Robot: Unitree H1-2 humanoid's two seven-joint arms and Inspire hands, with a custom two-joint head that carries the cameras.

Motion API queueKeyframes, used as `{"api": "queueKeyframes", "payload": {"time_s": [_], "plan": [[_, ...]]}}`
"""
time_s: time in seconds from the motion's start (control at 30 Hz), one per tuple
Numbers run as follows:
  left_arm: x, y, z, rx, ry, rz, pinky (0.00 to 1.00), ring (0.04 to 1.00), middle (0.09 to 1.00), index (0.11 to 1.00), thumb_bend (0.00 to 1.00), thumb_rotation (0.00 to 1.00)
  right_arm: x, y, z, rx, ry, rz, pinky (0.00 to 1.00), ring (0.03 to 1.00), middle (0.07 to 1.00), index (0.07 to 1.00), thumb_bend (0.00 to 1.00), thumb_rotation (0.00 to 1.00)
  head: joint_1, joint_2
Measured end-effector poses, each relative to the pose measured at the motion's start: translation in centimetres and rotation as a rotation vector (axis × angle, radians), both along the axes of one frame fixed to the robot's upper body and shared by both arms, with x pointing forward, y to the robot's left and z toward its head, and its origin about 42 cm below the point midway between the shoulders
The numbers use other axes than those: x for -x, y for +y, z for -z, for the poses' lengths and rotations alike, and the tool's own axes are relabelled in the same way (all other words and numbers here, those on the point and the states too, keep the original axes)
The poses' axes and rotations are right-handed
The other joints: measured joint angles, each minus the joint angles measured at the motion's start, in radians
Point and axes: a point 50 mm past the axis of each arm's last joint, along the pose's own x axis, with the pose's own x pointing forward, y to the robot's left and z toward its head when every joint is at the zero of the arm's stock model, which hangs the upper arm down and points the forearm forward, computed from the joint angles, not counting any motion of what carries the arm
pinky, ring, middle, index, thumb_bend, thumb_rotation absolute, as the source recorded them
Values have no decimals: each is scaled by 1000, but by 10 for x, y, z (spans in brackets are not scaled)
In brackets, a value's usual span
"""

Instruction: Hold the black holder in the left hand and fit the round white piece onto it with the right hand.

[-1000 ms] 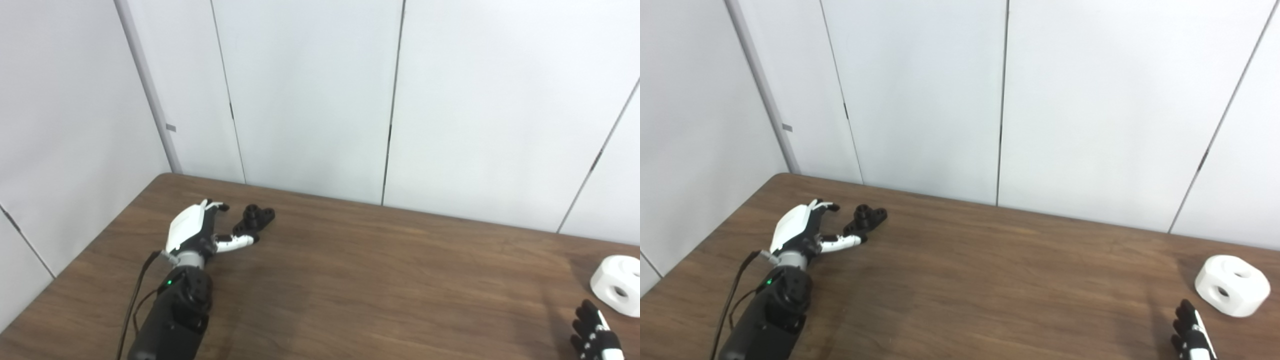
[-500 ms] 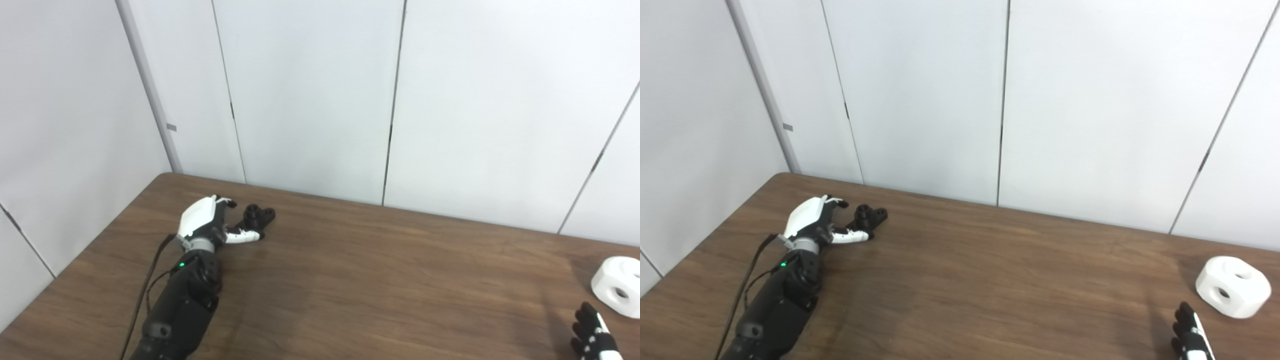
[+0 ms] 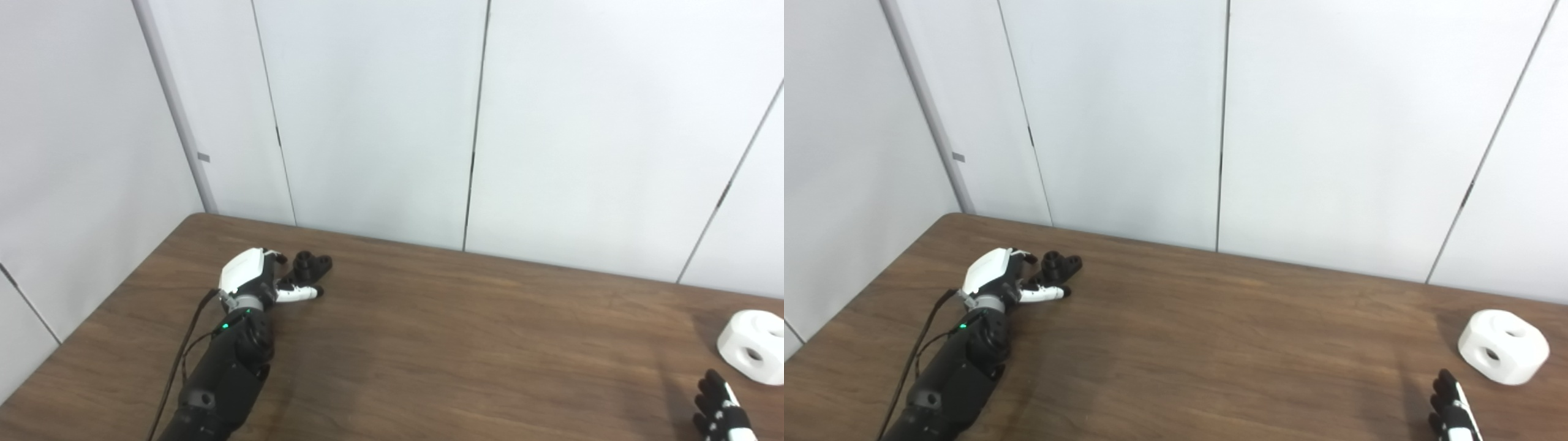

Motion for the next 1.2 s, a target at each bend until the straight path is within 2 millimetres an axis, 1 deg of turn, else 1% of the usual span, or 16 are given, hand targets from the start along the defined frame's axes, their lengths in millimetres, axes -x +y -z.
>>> {"api": "queueKeyframes", "payload": {"time_s": [0.1, 0.23, 0.47, 0.6, 0.67, 0.73, 0.77, 0.8, 0.83, 0.9, 0.97, 1.2], "plan": [[-1, -1, 0, -10, 3, 5, 1000, 1000, 965, 818, 854, 399, 0, 0, 0, 0, 1, 0, 1000, 1000, 1000, 1000, 547, 1000, 0, 0], [-2, -1, 0, -16, 3, 4, 1000, 1000, 958, 796, 840, 394, 0, 0, 0, 1, 1, 1, 1000, 1000, 1000, 1000, 549, 1000, 0, 0], [-3, 0, -2, -16, 0, 6, 1000, 1000, 934, 763, 829, 384, 0, 0, 0, -2, 0, 0, 1000, 1000, 1000, 1000, 523, 1000, -5, 3], [-4, -1, -2, -15, -1, 8, 1000, 1000, 929, 745, 826, 369, 0, 0, 0, -2, 1, 1, 1000, 1000, 1000, 1000, 540, 1000, -2, 5], [-4, -1, -3, -10, -4, 7, 1000, 1000, 922, 728, 818, 342, 0, 0, 0, -4, 3, 1, 1000, 1000, 1000, 1000, 535, 1000, 2, 6], [-4, 0, -3, -6, -11, 4, 1000, 999, 912, 702, 815, 285, 0, 0, 0, -9, 2, 1, 1000, 1000, 1000, 1000, 530, 1000, 0, 6], [-4, 0, -3, -2, -17, 1, 1000, 998, 905, 658, 808, 223, 0, 0, 0, -10, 2, 0, 1000, 1000, 1000, 1000, 529, 1000, 0, 6], [-4, 0, -3, 7, -24, -3, 1000, 996, 898, 618, 750, 182, 0, 0, 0, -11, 2, 0, 1000, 1000, 1000, 1000, 529, 1000, 2, 8], [-4, 0, -3, 21, -35, -5, 1000, 989, 880, 529, 599, 100, 0, 0, 0, -11, 2, 0, 1000, 1000, 1000, 1000, 533, 1000, 2, 8], [-4, 1, -3, 59, -53, -14, 1000, 984, 873, 502, 556, 73, 0, 0, 0, -12, 2, 0, 1000, 1000, 1000, 1000, 536, 1000, 5, 9], [-3, 0, -2, 82, -63, -16, 1000, 961, 844, 485, 530, 51, 0, 0, 0, -15, 2, -1, 1000, 1000, 1000, 1000, 530, 1000, 5, 11], [-3, -1, 1, 70, -80, -7, 1000, 927, 814, 483, 520, 43, 0, 0, 0, -17, 3, -1, 1000, 1000, 1000, 1000, 525, 1000, 5, 12]]}}
